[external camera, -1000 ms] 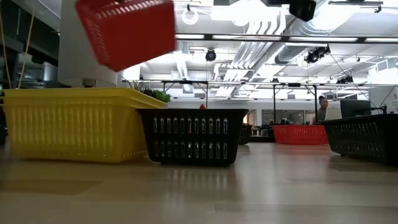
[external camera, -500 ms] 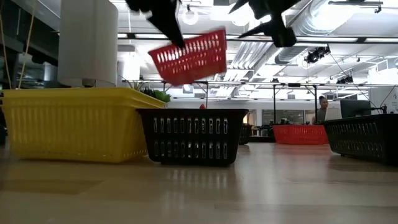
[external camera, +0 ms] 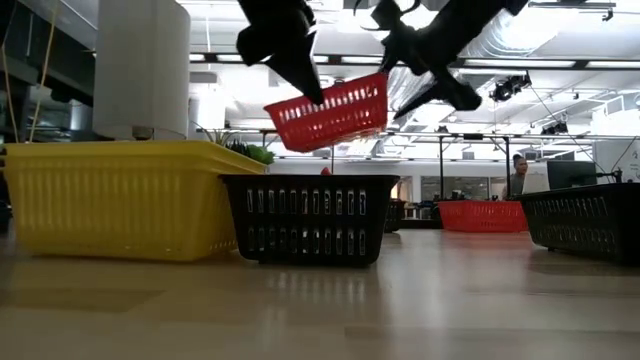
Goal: Stack baskets by color
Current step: Stack the middle red bin on the bottom red bin
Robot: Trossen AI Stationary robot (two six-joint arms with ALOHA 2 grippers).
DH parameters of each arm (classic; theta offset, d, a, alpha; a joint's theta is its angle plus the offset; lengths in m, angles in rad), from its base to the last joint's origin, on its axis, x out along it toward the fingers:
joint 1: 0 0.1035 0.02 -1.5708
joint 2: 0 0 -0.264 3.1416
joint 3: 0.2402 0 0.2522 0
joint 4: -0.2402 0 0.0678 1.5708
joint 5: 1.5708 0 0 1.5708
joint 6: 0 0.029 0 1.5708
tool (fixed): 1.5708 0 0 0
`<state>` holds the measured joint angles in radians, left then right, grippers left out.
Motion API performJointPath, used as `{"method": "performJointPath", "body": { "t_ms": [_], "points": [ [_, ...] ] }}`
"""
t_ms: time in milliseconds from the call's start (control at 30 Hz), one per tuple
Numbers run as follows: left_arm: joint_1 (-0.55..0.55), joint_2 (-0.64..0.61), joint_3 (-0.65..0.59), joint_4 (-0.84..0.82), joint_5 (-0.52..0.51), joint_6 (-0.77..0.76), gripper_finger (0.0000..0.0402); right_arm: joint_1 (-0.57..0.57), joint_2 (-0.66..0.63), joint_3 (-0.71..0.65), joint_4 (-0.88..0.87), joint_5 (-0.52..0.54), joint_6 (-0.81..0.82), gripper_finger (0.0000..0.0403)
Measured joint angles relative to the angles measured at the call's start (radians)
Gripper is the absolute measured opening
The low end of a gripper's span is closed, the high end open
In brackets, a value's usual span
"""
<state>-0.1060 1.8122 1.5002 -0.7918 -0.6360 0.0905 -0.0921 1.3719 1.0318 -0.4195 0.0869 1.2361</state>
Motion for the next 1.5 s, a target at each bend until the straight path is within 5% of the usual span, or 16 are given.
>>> {"method": "performJointPath", "body": {
  "t_ms": [300, 667, 867, 1100, 1300, 1500],
  "points": [
    [0.015, 0.000, 0.000, 0.014, 0.046, 0.007, 0.0000, 0.000, 0.050, 0.001, 0.006, 0.008, 0.021, 0.0188],
    [0.014, -0.001, 0.000, 0.084, 0.115, 0.026, 0.0033, 0.001, 0.049, 0.000, -0.012, 0.031, -0.044, 0.0010],
    [0.017, -0.008, 0.062, 0.056, 0.215, -0.002, 0.0088, -0.005, 0.045, 0.000, -0.049, 0.035, -0.073, 0.0003],
    [0.016, -0.013, 0.276, -0.061, 0.305, 0.016, 0.0141, -0.069, -0.058, 0.000, -0.205, 0.069, -0.163, 0.0001],
    [0.021, -0.087, 0.430, -0.130, 0.445, 0.016, 0.0152, -0.154, -0.234, 0.000, -0.375, 0.055, -0.337, 0.0000],
    [0.061, -0.279, 0.386, -0.123, 0.515, -0.084, 0.0146, -0.183, -0.433, 0.000, -0.484, 0.013, -0.570, 0.0000]
  ]
}}
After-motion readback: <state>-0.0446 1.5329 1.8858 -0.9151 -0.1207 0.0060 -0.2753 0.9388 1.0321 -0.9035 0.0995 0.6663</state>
